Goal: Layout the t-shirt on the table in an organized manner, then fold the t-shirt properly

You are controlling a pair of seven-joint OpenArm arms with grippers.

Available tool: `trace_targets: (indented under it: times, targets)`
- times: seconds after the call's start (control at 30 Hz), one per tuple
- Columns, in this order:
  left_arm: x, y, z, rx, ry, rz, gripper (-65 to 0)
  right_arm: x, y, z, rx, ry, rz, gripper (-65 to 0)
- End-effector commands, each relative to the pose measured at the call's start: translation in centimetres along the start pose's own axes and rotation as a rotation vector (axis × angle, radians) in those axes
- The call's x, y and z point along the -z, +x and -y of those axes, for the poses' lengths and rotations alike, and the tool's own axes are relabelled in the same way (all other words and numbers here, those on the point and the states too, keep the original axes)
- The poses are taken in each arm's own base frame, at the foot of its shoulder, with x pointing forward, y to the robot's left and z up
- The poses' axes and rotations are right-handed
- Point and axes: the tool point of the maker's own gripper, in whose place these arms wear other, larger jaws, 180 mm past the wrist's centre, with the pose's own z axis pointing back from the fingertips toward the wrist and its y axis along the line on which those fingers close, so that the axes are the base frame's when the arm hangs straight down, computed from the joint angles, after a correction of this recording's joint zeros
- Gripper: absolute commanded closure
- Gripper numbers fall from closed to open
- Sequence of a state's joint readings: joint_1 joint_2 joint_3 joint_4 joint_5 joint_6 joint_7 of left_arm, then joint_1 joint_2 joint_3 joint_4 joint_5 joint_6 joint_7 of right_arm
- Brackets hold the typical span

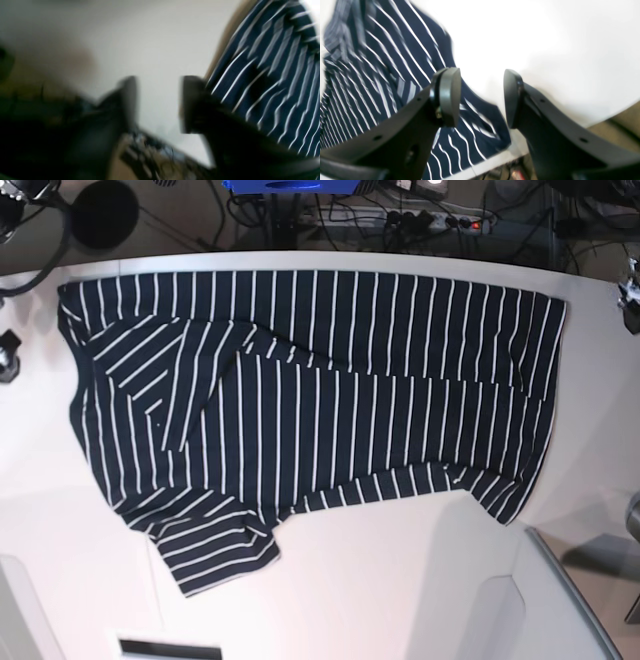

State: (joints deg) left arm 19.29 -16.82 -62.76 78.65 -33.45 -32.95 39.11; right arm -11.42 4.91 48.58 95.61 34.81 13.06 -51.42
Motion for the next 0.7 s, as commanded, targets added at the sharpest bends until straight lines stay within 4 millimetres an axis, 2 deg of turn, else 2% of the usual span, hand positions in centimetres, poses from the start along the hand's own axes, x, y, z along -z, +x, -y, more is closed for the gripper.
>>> trace_targets:
  times: [0.0,0.03,0.27,0.37,0.5,0.57,0.67]
  targets:
    - [-0.3,1.5,-0.3,0.022,0.004,0.034,-8.7,-0.1,1.1,-1.2,-0.033,0.029,0.021,-26.3]
    - [-0.2,1.6,-0.1,0.022,-0.002,0.037,-0.7,0.3,1.1,-2.1,-0.058,0.048,0.014,-26.3]
    - [2.1,1.8,4.0,0.093,-0.104,0.004,0.0,2.1,2.0,-8.6,-0.212,0.179,-0.011,-25.8]
    - [2.9,1.1,5.9,0.132,-0.152,-0.029,0.0,2.4,2.8,-9.3,-0.206,0.192,0.005,-25.8]
    - [3.4,0.1,7.6,0.159,-0.196,-0.062,0.0,4.1,2.0,-9.1,-0.159,0.193,-0.041,-25.4]
    - [3.5,-0.1,7.9,0.163,-0.204,-0.068,0.0,4.7,1.2,-8.5,-0.142,0.188,-0.073,-20.0]
    - [3.5,-0.3,8.0,0.158,-0.205,-0.070,0.0,5.2,0.3,-7.7,-0.130,0.176,-0.106,-2.3]
